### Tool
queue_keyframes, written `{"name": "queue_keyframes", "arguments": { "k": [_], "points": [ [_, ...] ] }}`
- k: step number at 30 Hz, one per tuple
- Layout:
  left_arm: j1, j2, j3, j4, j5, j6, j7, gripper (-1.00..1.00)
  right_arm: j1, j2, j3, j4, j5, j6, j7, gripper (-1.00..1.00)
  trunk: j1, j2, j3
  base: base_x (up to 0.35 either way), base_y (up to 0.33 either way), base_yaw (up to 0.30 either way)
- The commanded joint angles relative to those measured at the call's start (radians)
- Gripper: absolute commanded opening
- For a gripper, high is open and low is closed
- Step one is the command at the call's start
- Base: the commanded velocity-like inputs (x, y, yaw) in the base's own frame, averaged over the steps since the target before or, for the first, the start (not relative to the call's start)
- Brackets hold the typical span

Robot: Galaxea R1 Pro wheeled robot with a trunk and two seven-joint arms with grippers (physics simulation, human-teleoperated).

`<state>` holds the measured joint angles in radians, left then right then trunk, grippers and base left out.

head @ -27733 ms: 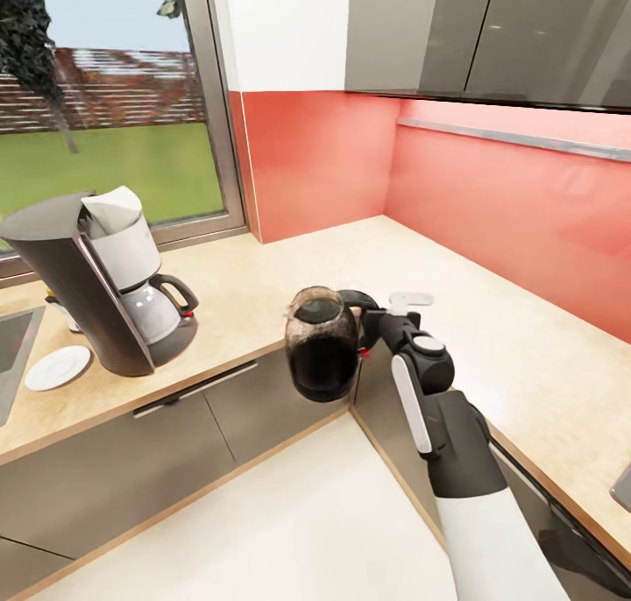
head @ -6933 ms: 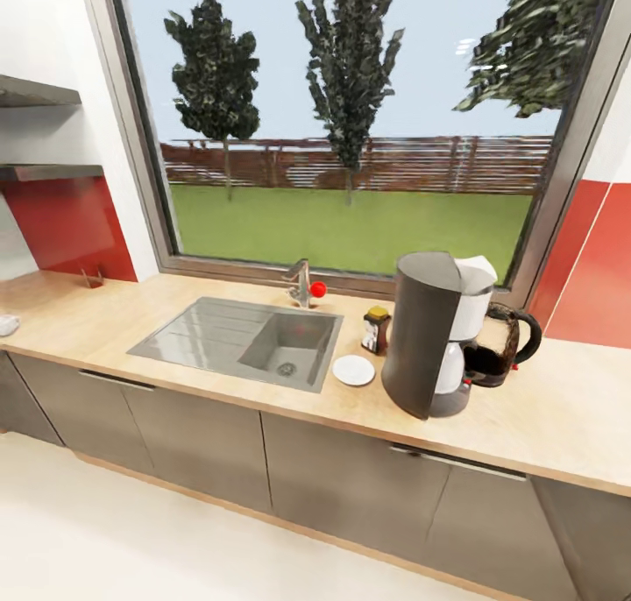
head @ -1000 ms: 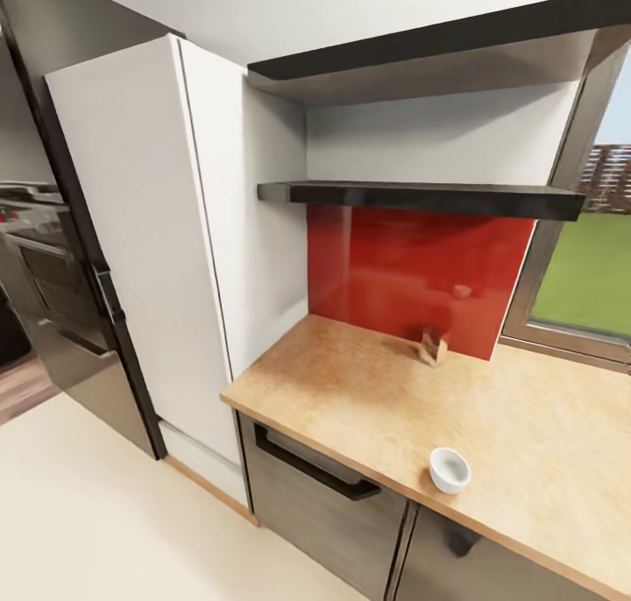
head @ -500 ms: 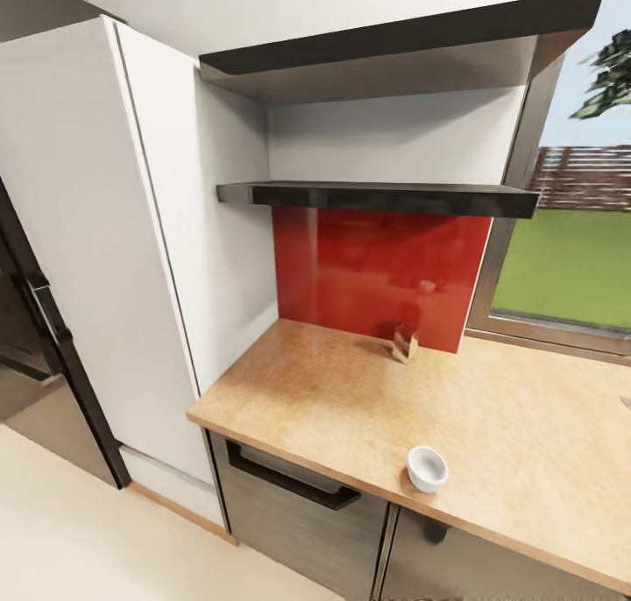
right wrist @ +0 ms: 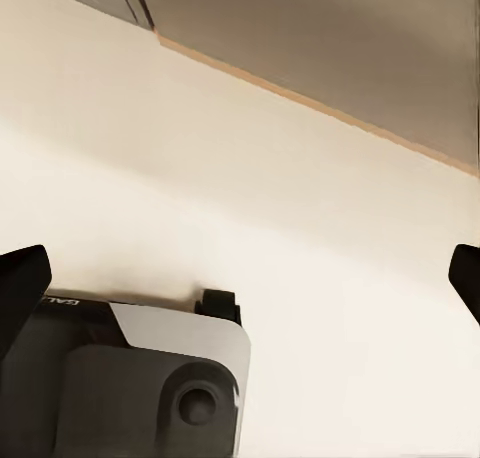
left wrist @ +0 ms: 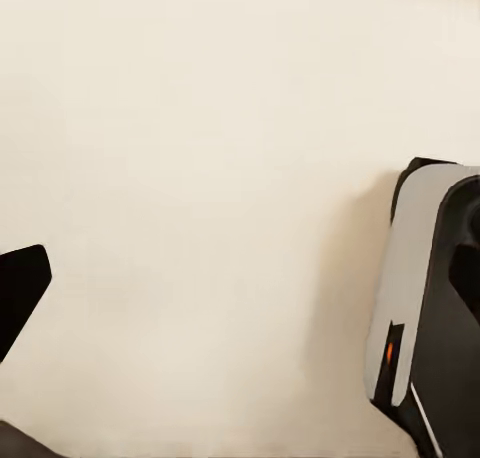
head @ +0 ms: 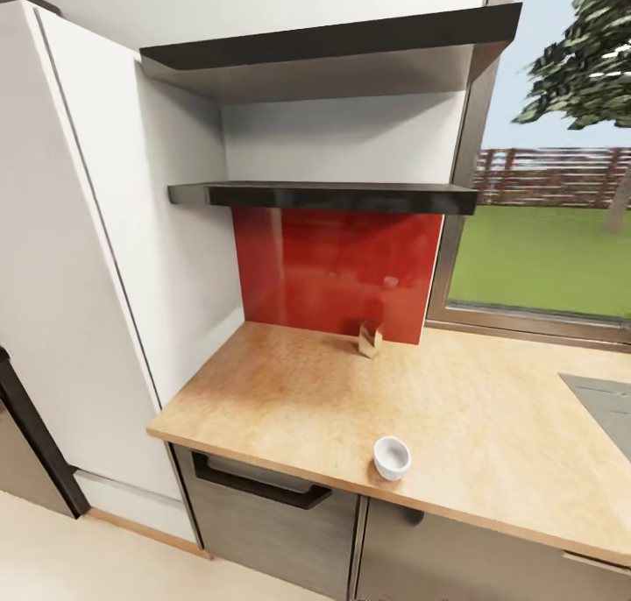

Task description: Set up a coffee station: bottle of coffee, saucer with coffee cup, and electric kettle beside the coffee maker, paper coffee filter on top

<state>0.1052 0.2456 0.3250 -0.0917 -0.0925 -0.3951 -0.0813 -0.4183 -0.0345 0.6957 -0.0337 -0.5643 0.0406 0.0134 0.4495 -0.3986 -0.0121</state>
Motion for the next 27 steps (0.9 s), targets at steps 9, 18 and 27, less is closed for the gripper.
{"name": "queue_keyframes", "arguments": {
  "k": [9, 18, 27],
  "points": [
    [0.001, 0.001, 0.0, 0.049, -0.025, 0.009, 0.095, 1.0, 0.003, -0.001, 0.008, 0.001, -0.009, 0.01, 0.001, 1.0, 0.001, -0.001, -0.001, 0.0, 0.0, -0.264],
    [0.002, 0.015, -0.037, 0.063, -0.06, 0.146, 0.145, 1.0, 0.045, -0.001, 0.007, 0.001, -0.01, 0.01, -0.002, 1.0, 0.001, -0.001, -0.001, 0.0, 0.0, -0.264],
    [-0.003, -0.016, -0.036, 0.055, -0.063, 0.175, 0.331, 1.0, 0.076, 0.001, 0.005, 0.001, -0.014, 0.01, -0.004, 1.0, 0.001, -0.001, -0.001, 0.0, 0.0, -0.264]
  ]
}}
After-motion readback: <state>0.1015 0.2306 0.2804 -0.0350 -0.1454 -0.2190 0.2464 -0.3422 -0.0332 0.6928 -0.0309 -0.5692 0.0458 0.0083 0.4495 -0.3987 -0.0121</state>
